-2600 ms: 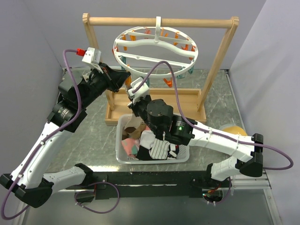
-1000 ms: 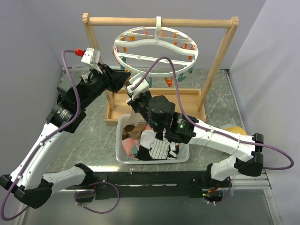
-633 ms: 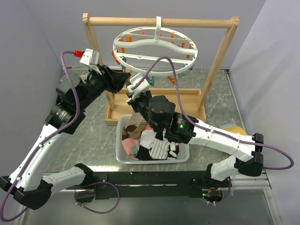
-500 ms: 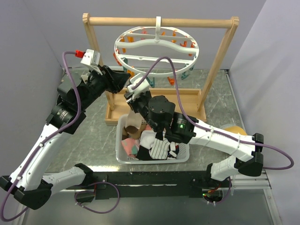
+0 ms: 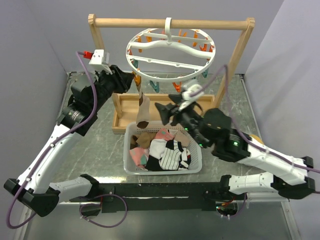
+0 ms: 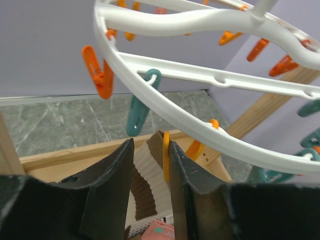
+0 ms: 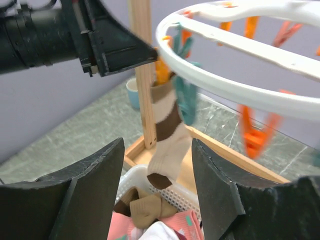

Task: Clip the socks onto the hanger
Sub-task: Clamp the sock onto the hanger, then rotate the hanger at the clothesline.

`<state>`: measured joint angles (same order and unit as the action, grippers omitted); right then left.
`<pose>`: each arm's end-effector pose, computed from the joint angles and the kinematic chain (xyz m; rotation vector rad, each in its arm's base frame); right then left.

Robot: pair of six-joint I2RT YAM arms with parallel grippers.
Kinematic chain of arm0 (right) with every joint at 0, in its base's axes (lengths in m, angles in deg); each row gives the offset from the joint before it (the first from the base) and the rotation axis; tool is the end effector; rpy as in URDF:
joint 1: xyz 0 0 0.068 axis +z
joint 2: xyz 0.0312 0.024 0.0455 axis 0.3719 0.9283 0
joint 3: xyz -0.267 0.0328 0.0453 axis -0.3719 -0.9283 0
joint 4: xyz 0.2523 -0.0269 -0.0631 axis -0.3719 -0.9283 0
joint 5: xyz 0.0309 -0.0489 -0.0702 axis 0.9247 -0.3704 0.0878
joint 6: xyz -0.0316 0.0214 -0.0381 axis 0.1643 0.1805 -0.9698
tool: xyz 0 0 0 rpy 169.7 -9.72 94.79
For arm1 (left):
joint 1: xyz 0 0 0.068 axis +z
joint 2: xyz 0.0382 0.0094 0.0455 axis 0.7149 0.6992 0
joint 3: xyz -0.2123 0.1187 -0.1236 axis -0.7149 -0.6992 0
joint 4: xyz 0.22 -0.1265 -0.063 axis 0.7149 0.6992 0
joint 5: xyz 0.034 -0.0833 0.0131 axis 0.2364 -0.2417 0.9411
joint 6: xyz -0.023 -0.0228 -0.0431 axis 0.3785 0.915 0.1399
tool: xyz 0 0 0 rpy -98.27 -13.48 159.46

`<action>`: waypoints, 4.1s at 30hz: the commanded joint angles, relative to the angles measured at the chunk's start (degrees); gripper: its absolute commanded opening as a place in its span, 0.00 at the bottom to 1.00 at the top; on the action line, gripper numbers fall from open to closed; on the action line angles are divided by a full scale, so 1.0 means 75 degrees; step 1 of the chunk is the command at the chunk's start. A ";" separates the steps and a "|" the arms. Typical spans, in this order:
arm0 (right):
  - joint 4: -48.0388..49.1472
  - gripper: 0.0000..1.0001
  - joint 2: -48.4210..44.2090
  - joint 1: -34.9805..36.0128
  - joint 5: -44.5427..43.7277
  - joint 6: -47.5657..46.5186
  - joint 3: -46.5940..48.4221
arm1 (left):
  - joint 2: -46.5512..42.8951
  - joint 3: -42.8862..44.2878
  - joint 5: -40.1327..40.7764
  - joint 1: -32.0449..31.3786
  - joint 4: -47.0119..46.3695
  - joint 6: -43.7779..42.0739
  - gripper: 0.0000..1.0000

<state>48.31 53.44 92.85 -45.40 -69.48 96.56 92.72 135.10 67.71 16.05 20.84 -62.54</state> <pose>0.0916 0.2079 0.4820 -0.5105 1.4080 0.5295 0.2094 -0.1173 0.4739 0.0607 1.5806 -0.6954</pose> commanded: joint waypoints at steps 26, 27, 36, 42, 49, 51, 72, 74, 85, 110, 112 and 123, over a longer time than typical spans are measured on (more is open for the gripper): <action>-0.0356 0.64 -0.1717 0.0010 -0.1181 0.0350 -0.1566 | -0.1237 -0.0511 -0.7224 0.0699 -0.1357 0.1238 0.80; -0.0402 0.64 -0.1776 -0.0001 -0.1205 0.0385 -0.1578 | -0.1166 -0.0546 -0.7213 0.0548 -0.1439 0.1425 0.83; -0.0590 0.64 -0.2057 0.0011 -0.1193 0.0596 -0.1590 | -0.0276 -0.0348 -0.5973 -0.0040 -0.1416 0.1064 0.97; -0.0661 0.64 -0.2081 0.0011 -0.1053 0.0793 -0.1602 | -0.0018 -0.0195 -0.4989 -0.0098 -0.1335 0.0631 0.95; -0.0672 0.64 -0.2163 0.0011 -0.0924 0.0865 -0.1578 | 0.0357 0.0203 -0.3595 -0.0192 -0.0914 0.0022 0.91; -0.0696 0.64 -0.2198 0.0011 -0.0865 0.0959 -0.1578 | 0.0428 0.0321 -0.3265 -0.0227 -0.0831 -0.0178 0.88; -0.1235 0.64 -0.2046 0.0139 -0.0584 0.1252 -0.1098 | -0.0017 0.0098 -0.2501 0.0288 -0.0608 -0.0191 0.82; -0.1270 0.64 -0.2022 0.0139 -0.0642 0.1229 -0.1051 | -0.0017 0.0075 -0.2724 0.0312 -0.0678 -0.0108 0.80; -0.1598 0.63 -0.2175 0.0245 -0.0842 0.1158 -0.0899 | 0.0112 0.0415 -0.0534 0.0487 -0.0151 -0.0213 0.53; 0.0215 0.65 -0.1975 0.0350 -0.2107 -0.2191 0.0180 | -0.1200 -0.0054 -0.4894 0.0745 -0.0197 -0.0495 0.86; 0.1010 0.66 -0.1987 0.0350 -0.2212 -0.2868 0.0087 | -0.1201 -0.0206 -0.5744 0.0745 -0.0489 -0.0122 0.83; 0.1460 0.66 -0.1542 0.0280 -0.2564 -0.3272 0.0145 | -0.0276 -0.0335 -0.5491 -0.0226 -0.0795 -0.0061 0.74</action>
<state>55.57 40.98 95.08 -62.25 -92.26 96.91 88.44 133.33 25.77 16.53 17.02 -63.13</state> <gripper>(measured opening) 0.664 0.751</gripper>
